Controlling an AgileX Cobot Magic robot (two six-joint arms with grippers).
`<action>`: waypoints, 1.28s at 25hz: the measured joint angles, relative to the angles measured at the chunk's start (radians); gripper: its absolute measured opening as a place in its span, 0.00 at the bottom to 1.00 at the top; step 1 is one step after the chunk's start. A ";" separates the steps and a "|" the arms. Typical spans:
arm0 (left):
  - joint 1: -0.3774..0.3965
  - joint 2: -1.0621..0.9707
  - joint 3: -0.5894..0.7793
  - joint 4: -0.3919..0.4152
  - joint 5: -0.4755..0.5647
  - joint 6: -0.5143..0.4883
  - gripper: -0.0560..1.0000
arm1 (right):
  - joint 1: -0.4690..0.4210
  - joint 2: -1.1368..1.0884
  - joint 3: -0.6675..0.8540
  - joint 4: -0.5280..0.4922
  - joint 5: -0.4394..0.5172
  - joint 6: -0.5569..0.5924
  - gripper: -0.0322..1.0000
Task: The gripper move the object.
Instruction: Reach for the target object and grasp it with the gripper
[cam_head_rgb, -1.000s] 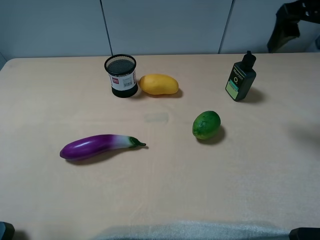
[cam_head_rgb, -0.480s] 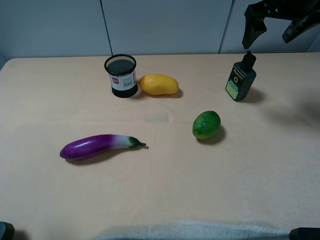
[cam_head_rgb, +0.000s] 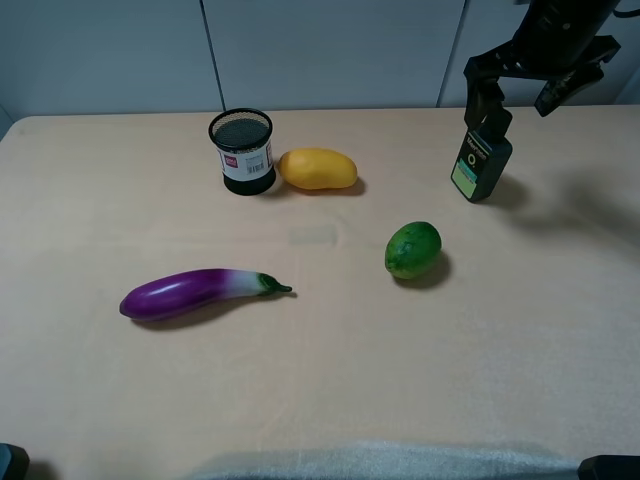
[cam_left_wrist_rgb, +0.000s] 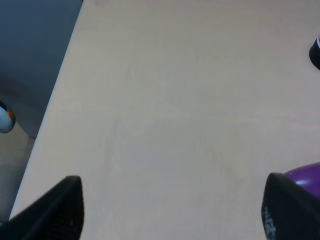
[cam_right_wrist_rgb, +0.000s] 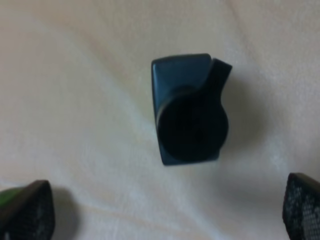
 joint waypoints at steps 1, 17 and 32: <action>0.000 0.000 0.000 0.000 0.000 0.000 0.80 | 0.000 0.004 0.000 0.001 -0.007 0.000 0.70; 0.000 0.000 0.000 0.000 0.000 0.000 0.80 | 0.000 0.141 0.000 0.003 -0.097 -0.028 0.70; 0.000 0.000 0.000 0.000 0.000 0.000 0.80 | 0.000 0.209 0.000 0.003 -0.155 -0.038 0.70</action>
